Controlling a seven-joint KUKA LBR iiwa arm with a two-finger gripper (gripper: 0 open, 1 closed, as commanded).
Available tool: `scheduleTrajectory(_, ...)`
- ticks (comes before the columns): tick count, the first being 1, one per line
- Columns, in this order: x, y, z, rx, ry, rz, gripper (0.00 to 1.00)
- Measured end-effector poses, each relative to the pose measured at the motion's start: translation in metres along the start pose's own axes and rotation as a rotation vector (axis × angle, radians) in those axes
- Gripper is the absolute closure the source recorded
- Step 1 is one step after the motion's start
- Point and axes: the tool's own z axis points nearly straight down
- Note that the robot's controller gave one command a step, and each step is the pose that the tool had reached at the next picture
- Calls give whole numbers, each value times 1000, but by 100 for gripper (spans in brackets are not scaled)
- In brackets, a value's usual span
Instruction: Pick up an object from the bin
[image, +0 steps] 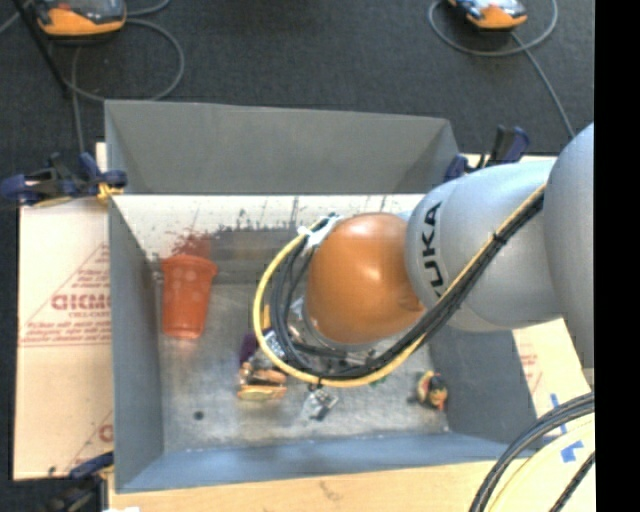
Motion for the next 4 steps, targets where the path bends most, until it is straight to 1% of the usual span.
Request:
scheduleTrajectory(1,2,-4,5,1,-2,-79,0)
scheduleTrajectory(2,17,-26,21,7,-33,-167,0)
scheduleTrajectory(3,22,-24,24,1,-4,-165,0)
scheduleTrajectory(4,22,-36,7,-5,6,-250,0)
